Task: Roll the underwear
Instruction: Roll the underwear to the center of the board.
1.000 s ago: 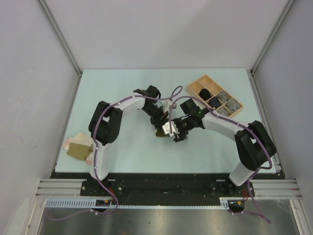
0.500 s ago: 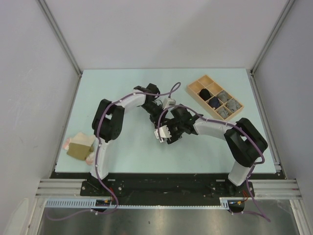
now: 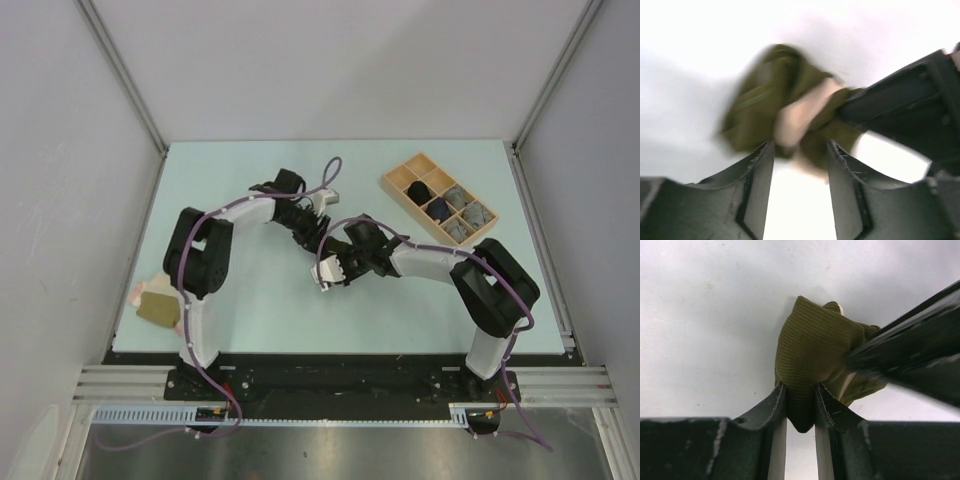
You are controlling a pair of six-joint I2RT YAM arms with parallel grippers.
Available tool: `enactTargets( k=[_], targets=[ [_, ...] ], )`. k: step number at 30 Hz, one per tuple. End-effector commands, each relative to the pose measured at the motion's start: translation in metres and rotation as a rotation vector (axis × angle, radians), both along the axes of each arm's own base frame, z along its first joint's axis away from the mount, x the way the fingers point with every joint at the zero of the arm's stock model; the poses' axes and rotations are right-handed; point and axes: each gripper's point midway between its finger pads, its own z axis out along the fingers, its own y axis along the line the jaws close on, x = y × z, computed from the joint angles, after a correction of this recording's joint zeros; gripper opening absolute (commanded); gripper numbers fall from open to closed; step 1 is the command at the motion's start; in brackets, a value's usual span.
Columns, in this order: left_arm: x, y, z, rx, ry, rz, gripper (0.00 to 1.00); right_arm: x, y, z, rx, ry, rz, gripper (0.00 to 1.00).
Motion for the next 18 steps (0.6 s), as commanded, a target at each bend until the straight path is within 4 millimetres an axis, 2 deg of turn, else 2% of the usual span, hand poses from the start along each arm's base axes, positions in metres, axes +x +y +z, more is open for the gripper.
enactTargets(
  k=[1,3,4,5,6,8,9,10,11,12,13,14,15,16,18],
  targets=[
    [0.081,0.034,0.061,-0.075,-0.335,0.281,0.57,-0.020,-0.020,-0.025,-0.041,0.191,-0.034,0.19],
    [0.083,0.055,0.074,-0.066,-0.419,0.371,0.64,-0.021,-0.022,-0.018,-0.035,0.265,-0.052,0.18],
    [0.083,0.061,0.080,-0.076,-0.449,0.405,0.74,-0.028,-0.019,-0.018,-0.022,0.321,-0.040,0.18],
    [0.083,0.067,0.099,-0.121,-0.549,0.434,0.75,-0.036,-0.023,-0.018,-0.036,0.389,-0.048,0.18],
    [0.080,0.070,0.104,-0.136,-0.585,0.446,0.77,-0.032,-0.018,-0.008,-0.017,0.407,-0.046,0.17],
    [0.069,0.075,0.125,-0.197,-0.700,0.468,0.81,-0.043,-0.020,-0.008,-0.021,0.527,-0.052,0.17],
    [0.066,0.075,0.131,-0.217,-0.736,0.469,0.81,-0.039,-0.015,0.002,-0.005,0.540,-0.047,0.17],
    [0.058,0.074,0.137,-0.247,-0.761,0.453,0.81,-0.042,-0.014,0.004,0.006,0.583,-0.046,0.17],
    [0.045,0.077,0.125,-0.246,-0.757,0.446,0.81,-0.050,-0.019,-0.002,-0.020,0.649,-0.057,0.17],
    [0.041,0.075,0.149,-0.303,-0.842,0.438,0.81,-0.050,-0.019,-0.001,-0.019,0.676,-0.058,0.17],
    [0.033,0.075,0.151,-0.315,-0.871,0.416,0.81,-0.049,-0.014,0.006,-0.005,0.701,-0.055,0.16],
    [0.020,0.070,0.143,-0.316,-0.877,0.390,0.80,-0.051,-0.018,0.003,-0.019,0.755,-0.075,0.16],
    [0.012,0.067,0.159,-0.345,-0.941,0.367,0.80,-0.052,-0.019,0.004,-0.018,0.786,-0.077,0.16],
    [0.005,0.063,0.159,-0.340,-0.981,0.327,0.80,-0.046,-0.011,0.014,0.010,0.797,-0.070,0.16],
    [-0.016,0.045,0.154,-0.334,-1.011,0.242,0.80,-0.050,-0.019,0.010,-0.019,0.898,-0.104,0.15]
  ],
)
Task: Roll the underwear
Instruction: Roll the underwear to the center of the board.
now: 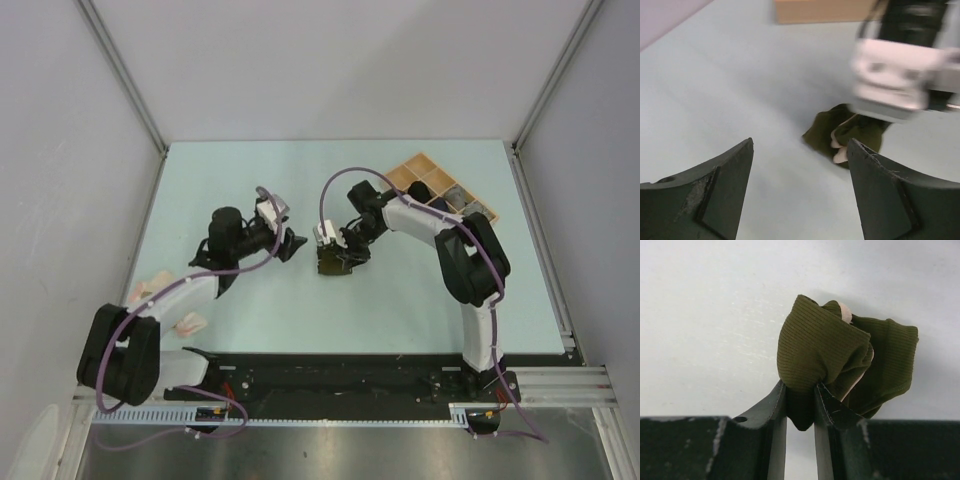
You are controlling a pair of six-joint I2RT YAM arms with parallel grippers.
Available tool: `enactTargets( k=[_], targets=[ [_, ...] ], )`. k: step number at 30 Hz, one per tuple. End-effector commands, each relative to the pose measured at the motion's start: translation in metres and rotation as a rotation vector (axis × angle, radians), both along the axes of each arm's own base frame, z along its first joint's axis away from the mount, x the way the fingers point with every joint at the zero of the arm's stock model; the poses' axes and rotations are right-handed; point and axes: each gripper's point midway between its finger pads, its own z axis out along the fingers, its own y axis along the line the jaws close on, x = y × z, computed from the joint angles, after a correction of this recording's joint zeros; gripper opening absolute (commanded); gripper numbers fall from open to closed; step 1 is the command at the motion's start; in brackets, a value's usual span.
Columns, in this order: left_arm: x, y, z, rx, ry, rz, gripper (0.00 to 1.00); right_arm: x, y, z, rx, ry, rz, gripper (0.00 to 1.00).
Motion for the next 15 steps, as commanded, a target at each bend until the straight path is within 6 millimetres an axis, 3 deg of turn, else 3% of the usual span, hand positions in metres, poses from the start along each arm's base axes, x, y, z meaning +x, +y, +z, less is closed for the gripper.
enactTargets(
  k=[1,5,8,15],
  targets=[
    [-0.027,-0.032,0.036,0.063,-0.282,-0.147,0.80,-0.040,-0.011,0.004,-0.044,0.359,-0.040,0.15],
    [-0.062,-0.061,0.013,0.190,-0.309,-0.285,0.79,-0.033,-0.010,0.012,-0.054,0.471,-0.077,0.15],
    [-0.071,-0.067,-0.010,0.328,-0.315,-0.338,0.79,-0.032,-0.012,0.010,-0.074,0.534,-0.097,0.15],
    [-0.067,-0.075,-0.069,0.613,-0.230,-0.448,0.77,-0.029,-0.021,0.005,-0.108,0.597,-0.128,0.15]
  ],
)
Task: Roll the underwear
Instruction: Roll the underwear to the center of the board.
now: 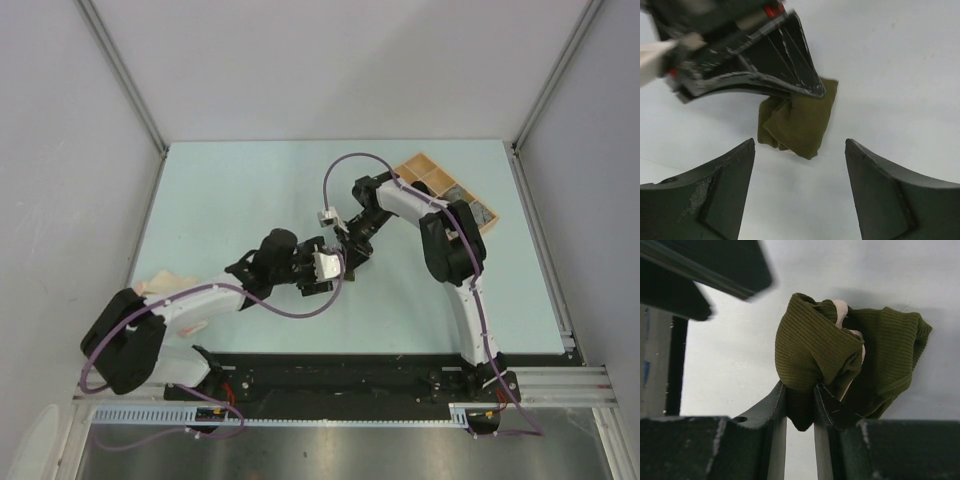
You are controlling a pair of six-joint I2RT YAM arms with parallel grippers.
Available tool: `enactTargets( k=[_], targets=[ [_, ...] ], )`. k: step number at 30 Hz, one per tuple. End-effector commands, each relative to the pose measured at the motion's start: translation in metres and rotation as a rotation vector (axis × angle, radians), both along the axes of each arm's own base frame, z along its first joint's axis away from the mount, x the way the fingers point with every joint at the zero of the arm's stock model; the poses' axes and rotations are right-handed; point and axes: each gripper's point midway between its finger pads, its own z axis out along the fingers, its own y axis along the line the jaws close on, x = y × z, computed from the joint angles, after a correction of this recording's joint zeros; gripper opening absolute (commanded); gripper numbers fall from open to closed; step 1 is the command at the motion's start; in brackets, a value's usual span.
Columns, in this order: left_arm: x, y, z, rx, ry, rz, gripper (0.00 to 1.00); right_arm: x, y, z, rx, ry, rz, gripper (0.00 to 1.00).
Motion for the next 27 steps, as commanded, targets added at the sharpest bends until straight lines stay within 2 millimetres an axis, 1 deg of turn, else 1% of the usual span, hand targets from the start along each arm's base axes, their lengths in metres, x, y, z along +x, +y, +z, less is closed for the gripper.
enactTargets(
  k=[1,2,3,5,6,8,9,10,11,13,14,16,17,18,19,20,21,22,23,24,26,27],
  targets=[
    [0.011,0.006,-0.028,0.232,-0.041,-0.039,0.77,-0.020,-0.013,0.003,-0.073,0.154,-0.015,0.16],
    [0.012,0.002,-0.028,0.246,-0.049,-0.048,0.77,-0.020,-0.014,0.002,-0.072,0.155,-0.011,0.16],
    [0.013,0.001,-0.033,0.266,-0.047,-0.060,0.77,-0.020,-0.014,0.001,-0.075,0.157,-0.012,0.16],
    [0.016,-0.006,-0.031,0.260,-0.058,-0.081,0.77,-0.020,-0.014,0.000,-0.079,0.167,-0.014,0.16],
    [0.015,-0.010,-0.034,0.264,-0.052,-0.098,0.77,-0.021,-0.013,0.000,-0.078,0.171,-0.013,0.16],
    [0.015,-0.017,-0.035,0.269,-0.054,-0.120,0.77,-0.019,-0.012,0.000,-0.077,0.171,-0.016,0.17],
    [0.015,-0.019,-0.038,0.281,-0.053,-0.128,0.75,-0.019,-0.012,0.000,-0.078,0.173,-0.016,0.17],
    [0.016,-0.020,-0.045,0.299,-0.041,-0.130,0.74,-0.019,-0.012,0.000,-0.076,0.170,-0.016,0.17],
    [0.018,-0.025,-0.043,0.298,-0.049,-0.133,0.73,-0.019,-0.013,0.000,-0.079,0.172,-0.019,0.17],
    [0.019,-0.027,-0.050,0.312,-0.036,-0.142,0.70,-0.018,-0.013,-0.001,-0.083,0.178,-0.023,0.17],
    [0.020,-0.030,-0.050,0.315,-0.033,-0.148,0.68,-0.018,-0.013,-0.001,-0.082,0.179,-0.024,0.18],
    [0.019,-0.030,-0.057,0.340,-0.008,-0.159,0.61,-0.018,-0.013,-0.001,-0.081,0.181,-0.026,0.18],
    [0.018,-0.030,-0.065,0.371,0.027,-0.164,0.58,-0.018,-0.013,-0.001,-0.080,0.181,-0.028,0.18],
    [0.017,-0.029,-0.068,0.382,0.042,-0.166,0.52,-0.016,-0.014,0.000,-0.078,0.184,-0.033,0.18],
    [0.017,-0.030,-0.069,0.389,0.054,-0.166,0.49,-0.016,-0.014,0.000,-0.077,0.186,-0.037,0.19],
    [0.014,-0.027,-0.075,0.406,0.078,-0.169,0.46,-0.016,-0.014,0.000,-0.075,0.186,-0.036,0.20],
    [0.015,-0.026,-0.076,0.412,0.088,-0.160,0.31,-0.016,-0.014,0.001,-0.075,0.189,-0.040,0.22],
    [0.016,-0.028,-0.074,0.410,0.090,-0.155,0.22,-0.015,-0.014,0.002,-0.071,0.186,-0.044,0.25],
    [0.013,-0.025,-0.078,0.426,0.116,-0.152,0.16,-0.014,-0.013,0.003,-0.064,0.187,-0.050,0.34],
    [0.014,-0.025,-0.078,0.424,0.127,-0.145,0.09,-0.014,-0.013,0.004,-0.057,0.202,-0.069,0.36],
    [0.014,-0.027,-0.074,0.414,0.150,-0.138,0.07,-0.005,-0.014,0.011,-0.030,0.172,-0.098,0.40],
    [0.011,-0.024,-0.076,0.416,0.184,-0.130,0.07,-0.002,-0.016,0.016,-0.030,0.179,-0.129,0.42]
  ],
)
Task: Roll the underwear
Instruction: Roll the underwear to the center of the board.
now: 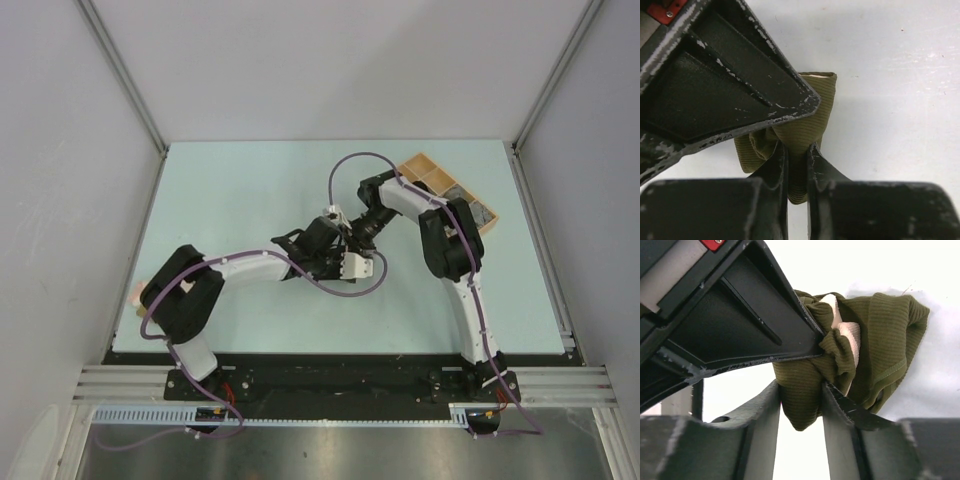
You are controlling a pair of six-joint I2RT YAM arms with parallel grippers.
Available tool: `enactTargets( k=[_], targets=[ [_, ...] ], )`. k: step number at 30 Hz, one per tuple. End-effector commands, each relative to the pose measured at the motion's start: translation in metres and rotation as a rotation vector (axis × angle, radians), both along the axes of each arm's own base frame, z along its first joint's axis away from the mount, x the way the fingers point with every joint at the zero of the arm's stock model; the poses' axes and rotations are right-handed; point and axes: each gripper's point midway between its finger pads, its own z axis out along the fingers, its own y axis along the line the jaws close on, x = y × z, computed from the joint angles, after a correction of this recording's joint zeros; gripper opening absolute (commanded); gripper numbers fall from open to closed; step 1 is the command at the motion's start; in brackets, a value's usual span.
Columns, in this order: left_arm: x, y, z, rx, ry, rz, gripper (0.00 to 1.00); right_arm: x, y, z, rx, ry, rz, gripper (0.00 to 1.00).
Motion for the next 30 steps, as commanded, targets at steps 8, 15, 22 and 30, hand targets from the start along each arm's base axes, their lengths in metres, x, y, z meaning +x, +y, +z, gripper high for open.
enactTargets(
  k=[8,15,22,30],
  targets=[
    [-0.005,0.005,0.004,-0.065,0.380,0.119,0.07,0.056,-0.035,0.044,0.068,-0.116,-0.316,0.58],
    [-0.009,0.012,-0.017,-0.020,0.595,0.194,0.07,0.073,-0.056,0.067,0.133,-0.235,-0.388,0.59],
    [0.003,0.016,-0.023,-0.024,0.738,0.275,0.08,0.036,-0.047,0.073,0.223,-0.501,-0.176,0.61],
    [0.010,0.024,-0.040,-0.011,0.877,0.355,0.11,0.029,-0.027,0.069,0.213,-0.717,-0.076,0.69]
  ],
)
